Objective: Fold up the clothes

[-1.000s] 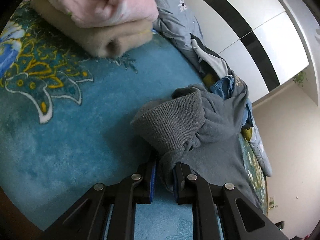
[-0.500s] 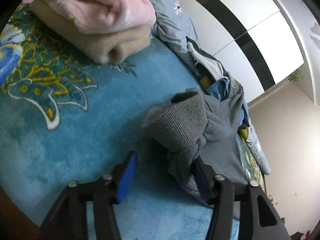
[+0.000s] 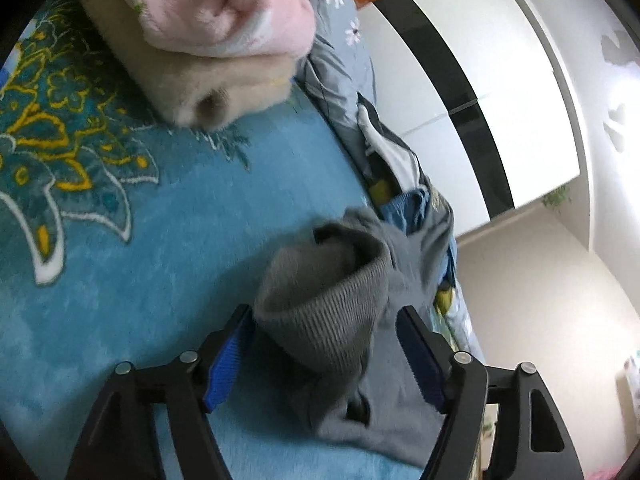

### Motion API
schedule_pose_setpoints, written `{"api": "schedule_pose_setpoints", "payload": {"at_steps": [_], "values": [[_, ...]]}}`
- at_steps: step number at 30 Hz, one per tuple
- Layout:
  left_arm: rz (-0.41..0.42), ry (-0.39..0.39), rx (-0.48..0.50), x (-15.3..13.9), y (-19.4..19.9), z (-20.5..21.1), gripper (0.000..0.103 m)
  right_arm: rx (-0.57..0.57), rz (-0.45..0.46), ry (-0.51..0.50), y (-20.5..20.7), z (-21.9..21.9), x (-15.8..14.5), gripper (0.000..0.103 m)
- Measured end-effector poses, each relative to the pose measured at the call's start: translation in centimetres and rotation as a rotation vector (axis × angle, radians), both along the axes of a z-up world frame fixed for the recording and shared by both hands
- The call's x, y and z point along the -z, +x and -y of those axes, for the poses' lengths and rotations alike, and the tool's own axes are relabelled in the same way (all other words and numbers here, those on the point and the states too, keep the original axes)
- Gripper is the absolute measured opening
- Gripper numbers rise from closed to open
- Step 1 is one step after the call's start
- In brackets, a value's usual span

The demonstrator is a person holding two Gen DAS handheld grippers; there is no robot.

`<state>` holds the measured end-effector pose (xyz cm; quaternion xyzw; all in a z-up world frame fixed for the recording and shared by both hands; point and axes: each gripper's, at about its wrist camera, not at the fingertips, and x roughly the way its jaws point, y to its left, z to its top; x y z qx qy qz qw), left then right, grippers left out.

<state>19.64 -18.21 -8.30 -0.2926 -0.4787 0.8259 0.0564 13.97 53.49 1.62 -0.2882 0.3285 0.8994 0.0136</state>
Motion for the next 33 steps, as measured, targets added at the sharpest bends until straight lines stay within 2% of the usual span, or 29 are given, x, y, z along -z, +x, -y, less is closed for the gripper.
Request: {"api": "schedule_pose_setpoints", "payload": {"at_steps": [1,2,3,5,8,10,13,15,16,17,18,20,23,26,30,31,32,33], "values": [[-0.018,0.016,-0.013,0.0,-0.1,0.2,0.068,-0.054,-0.009,-0.007,-2.0,2.0,-0.5,0.03],[-0.022,0.024,-0.021,0.1,-0.1,0.4,0.053,-0.113,-0.017,-0.012,-4.3,4.3,-1.1,0.03],[-0.027,0.031,-0.029,0.2,-0.1,0.5,0.046,-0.173,-0.026,-0.017,-6.5,6.7,-1.6,0.03],[-0.038,0.014,-0.048,0.1,0.0,0.9,0.022,-0.277,-0.037,-0.016,-10.5,11.3,-2.5,0.031],[-0.059,-0.009,-0.067,-0.1,0.3,1.4,0.017,-0.397,-0.037,-0.003,-15.7,17.7,-3.1,0.032],[-0.076,-0.019,-0.067,-0.3,0.4,1.8,0.017,-0.45,-0.01,-0.024,-19.8,21.9,-2.8,0.032],[-0.042,-0.045,-0.041,-0.6,-0.4,2.0,0.026,-0.455,0.021,-0.016,-24.4,25.8,-1.9,0.032],[-0.022,-0.084,-0.054,-1.1,-0.5,2.3,0.047,-0.438,0.05,0.0,-27.3,27.9,-1.2,0.033],[-0.011,-0.105,-0.065,-1.4,-0.6,2.5,0.051,-0.425,0.063,0.008,-28.6,28.6,-0.8,0.033],[0.009,-0.132,-0.082,-1.8,-0.6,2.8,0.06,-0.412,0.077,0.016,-29.9,29.4,-0.5,0.033],[0.029,-0.158,-0.099,-2.2,-0.6,3.0,0.063,-0.394,0.087,0.038,-31.2,30.0,-0.3,0.033],[0.059,-0.201,-0.125,-3.3,-1.3,3.4,0.063,-0.356,0.102,0.068,-33.2,30.9,0.2,0.034],[0.078,-0.239,-0.111,-5.2,-4.0,3.0,0.064,-0.314,0.114,0.082,-35.3,31.5,0.6,0.034],[0.047,-0.302,-0.067,-7.2,-7.2,1.2,0.067,-0.281,0.129,0.087,-36.9,31.9,0.9,0.035],[-0.018,-0.308,0.05,-6.9,-10.4,-2.1,0.067,-0.246,0.159,0.102,-38.3,32.3,1.4,0.033],[-0.011,-0.307,0.068,-6.4,-10.6,-2.6,0.067,-0.245,0.165,0.105,-38.4,32.3,1.6,0.029],[-0.005,-0.307,0.087,-5.8,-10.8,-3.0,0.067,-0.245,0.168,0.102,-38.3,32.3,1.6,0.009],[0.001,-0.307,0.105,-5.3,-11.0,-3.5,0.067,-0.246,0.171,0.099,-38.2,32.3,1.6,0.006]]}}
